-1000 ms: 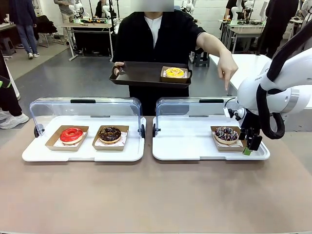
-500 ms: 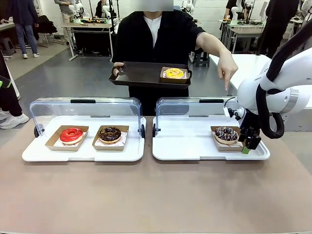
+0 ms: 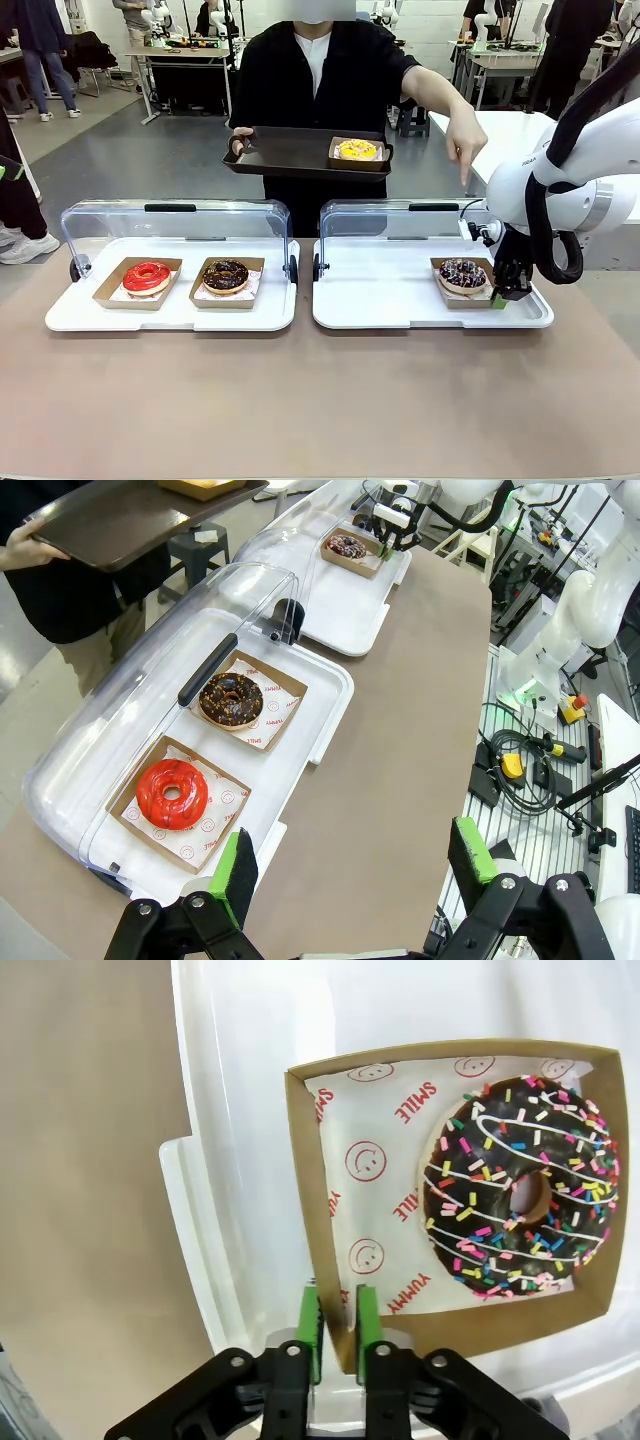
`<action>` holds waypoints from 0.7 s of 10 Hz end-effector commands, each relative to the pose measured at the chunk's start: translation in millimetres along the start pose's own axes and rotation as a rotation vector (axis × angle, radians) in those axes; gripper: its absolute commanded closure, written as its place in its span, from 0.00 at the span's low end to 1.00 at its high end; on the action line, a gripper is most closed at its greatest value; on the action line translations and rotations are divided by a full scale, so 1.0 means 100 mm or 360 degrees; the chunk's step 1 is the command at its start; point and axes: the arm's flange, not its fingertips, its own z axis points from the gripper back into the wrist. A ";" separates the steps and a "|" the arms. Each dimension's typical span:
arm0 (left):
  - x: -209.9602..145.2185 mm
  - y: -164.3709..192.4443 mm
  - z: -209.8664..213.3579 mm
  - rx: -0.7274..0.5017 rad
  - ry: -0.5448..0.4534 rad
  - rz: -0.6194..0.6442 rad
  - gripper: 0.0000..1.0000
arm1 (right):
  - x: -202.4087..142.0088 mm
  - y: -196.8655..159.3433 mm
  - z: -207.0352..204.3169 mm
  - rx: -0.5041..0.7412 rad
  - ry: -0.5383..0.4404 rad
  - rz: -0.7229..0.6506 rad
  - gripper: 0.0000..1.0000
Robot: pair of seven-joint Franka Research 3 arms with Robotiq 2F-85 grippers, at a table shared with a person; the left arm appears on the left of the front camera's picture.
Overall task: Provide the desired donut to the person.
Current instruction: Pick up and lift the Paper togo box containing the Donut pointed at by the person.
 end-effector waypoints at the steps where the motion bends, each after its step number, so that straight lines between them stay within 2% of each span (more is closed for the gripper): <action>1: 0.03 -0.02 0.00 -0.0009 -0.0023 0.0022 0.00 | -0.02 -0.05 -0.03 -0.0016 -0.0031 0.0027 1.00; 4: 0.03 -0.02 0.00 -0.0009 -0.0023 0.0022 0.00 | 0.02 0.05 0.10 -0.0003 0.0001 0.0054 1.00; 7: 0.03 -0.02 0.00 -0.0009 -0.0023 0.0022 0.00 | 0.17 0.41 0.62 -0.0009 0.0065 0.0092 1.00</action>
